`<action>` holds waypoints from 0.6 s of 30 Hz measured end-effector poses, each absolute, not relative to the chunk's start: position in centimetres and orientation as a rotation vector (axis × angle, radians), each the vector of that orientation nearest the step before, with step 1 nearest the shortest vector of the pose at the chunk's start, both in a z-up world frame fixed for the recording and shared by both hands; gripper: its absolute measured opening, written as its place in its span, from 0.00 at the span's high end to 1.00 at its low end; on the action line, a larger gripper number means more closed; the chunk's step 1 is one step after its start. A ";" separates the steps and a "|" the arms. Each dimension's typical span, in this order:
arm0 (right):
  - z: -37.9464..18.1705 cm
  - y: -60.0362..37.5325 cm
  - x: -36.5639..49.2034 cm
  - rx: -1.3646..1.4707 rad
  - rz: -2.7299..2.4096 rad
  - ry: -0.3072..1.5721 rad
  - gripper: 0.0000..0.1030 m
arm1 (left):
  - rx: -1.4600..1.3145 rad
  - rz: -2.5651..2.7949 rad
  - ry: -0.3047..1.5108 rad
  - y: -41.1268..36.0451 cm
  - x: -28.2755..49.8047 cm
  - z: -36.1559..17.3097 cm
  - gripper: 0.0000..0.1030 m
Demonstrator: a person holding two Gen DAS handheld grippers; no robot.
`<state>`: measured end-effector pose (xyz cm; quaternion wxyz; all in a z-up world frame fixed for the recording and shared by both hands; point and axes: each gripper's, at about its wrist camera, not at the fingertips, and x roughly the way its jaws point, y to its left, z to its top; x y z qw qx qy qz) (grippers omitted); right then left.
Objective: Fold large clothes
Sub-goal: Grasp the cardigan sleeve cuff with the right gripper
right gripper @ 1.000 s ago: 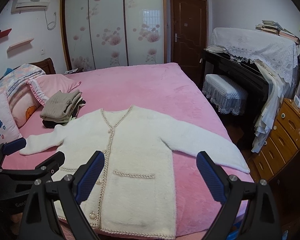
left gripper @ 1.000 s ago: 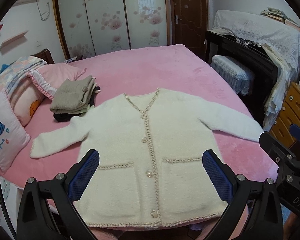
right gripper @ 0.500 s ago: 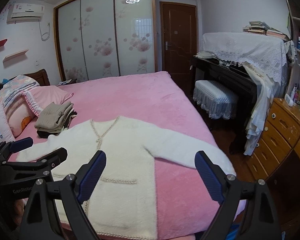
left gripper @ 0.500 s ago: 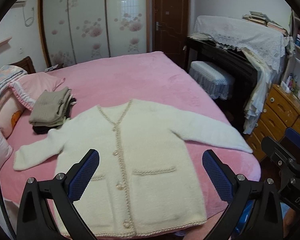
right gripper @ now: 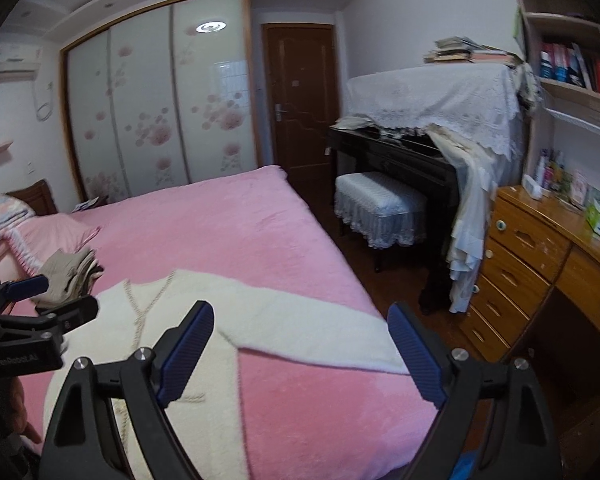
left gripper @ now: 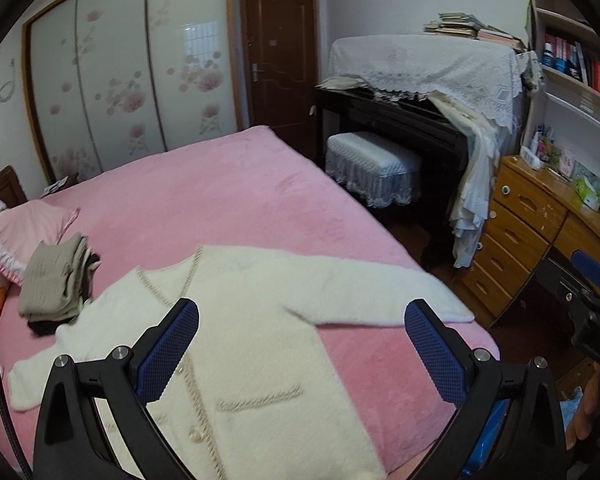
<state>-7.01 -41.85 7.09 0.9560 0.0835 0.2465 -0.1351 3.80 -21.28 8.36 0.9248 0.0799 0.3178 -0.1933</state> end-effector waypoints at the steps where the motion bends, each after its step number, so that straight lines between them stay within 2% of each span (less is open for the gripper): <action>1: 6.9 -43.0 -6.8 0.190 -0.291 0.500 0.14 | 0.165 -0.409 0.648 -21.9 4.4 8.3 0.01; 6: 4.5 -48.9 -5.0 0.329 -0.367 0.559 0.27 | 0.199 -0.463 0.633 -26.1 8.0 6.6 0.01; 14: -2.9 -54.1 -1.7 0.489 -0.413 0.694 0.28 | 0.218 -0.505 0.679 -32.0 14.2 -0.3 0.01; 18: -8.5 -56.3 0.2 0.623 -0.398 0.789 0.34 | 0.225 -0.517 0.714 -34.2 16.4 -5.4 0.01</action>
